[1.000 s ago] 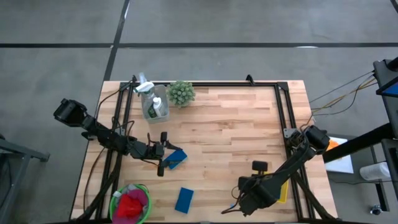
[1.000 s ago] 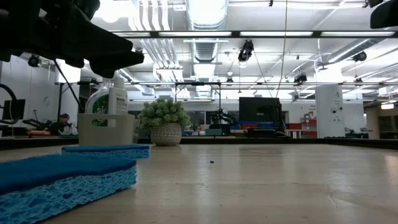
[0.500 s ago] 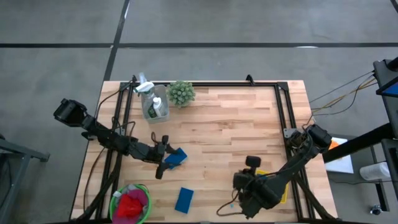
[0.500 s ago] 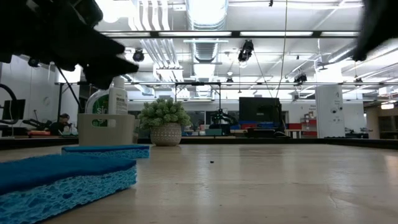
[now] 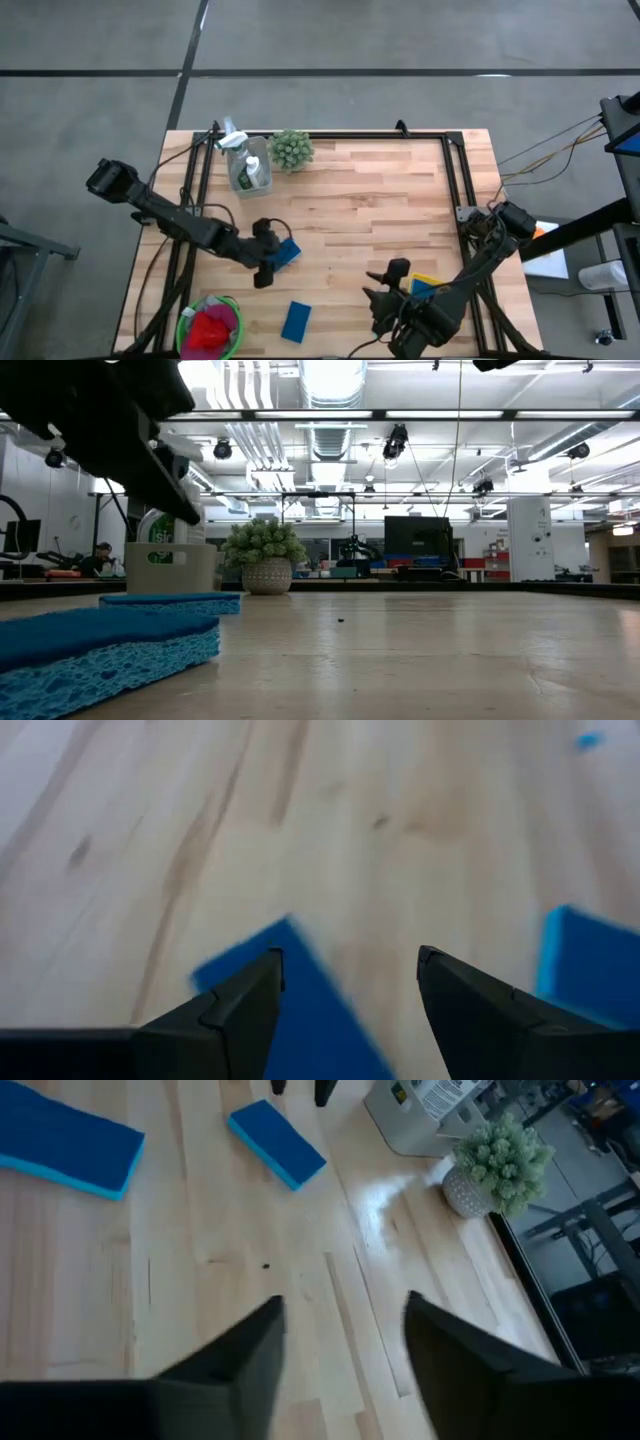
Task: Pick & Place Kitchen Items
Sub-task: Put the blue sponge into the yellow bin
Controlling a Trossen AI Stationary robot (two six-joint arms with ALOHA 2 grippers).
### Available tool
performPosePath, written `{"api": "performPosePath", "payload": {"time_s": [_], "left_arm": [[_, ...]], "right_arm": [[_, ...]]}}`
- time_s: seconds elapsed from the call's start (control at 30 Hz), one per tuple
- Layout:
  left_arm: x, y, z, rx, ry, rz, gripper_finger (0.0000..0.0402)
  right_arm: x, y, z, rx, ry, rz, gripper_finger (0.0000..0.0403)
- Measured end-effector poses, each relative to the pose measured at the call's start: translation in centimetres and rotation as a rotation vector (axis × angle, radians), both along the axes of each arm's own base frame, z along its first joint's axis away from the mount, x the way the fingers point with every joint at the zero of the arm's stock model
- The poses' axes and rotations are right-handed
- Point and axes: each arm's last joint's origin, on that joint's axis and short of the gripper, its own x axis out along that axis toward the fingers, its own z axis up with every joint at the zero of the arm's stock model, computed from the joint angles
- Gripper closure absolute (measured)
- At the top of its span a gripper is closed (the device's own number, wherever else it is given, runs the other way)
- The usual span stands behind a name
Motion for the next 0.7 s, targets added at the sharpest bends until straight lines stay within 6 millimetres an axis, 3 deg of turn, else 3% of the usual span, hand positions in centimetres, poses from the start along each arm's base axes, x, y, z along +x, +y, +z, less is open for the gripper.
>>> {"api": "performPosePath", "payload": {"time_s": [0.13,0.27,0.7], "left_arm": [[-0.5,0.3,-0.3,-0.005,0.079,0.076,0.0165],[-0.6,0.5,-0.7,-0.02,0.096,0.108,0.0165],[1.3,2.9,-4.7,-0.112,0.307,0.179,0.0165]], "right_arm": [[-0.3,0.2,-0.2,-0.007,0.005,0.01,0.0141],[-0.6,0.1,-0.8,-0.013,0.012,0.008,0.0104],[-0.8,0.1,-1.4,0.029,0.052,0.009,0.0097]]}}
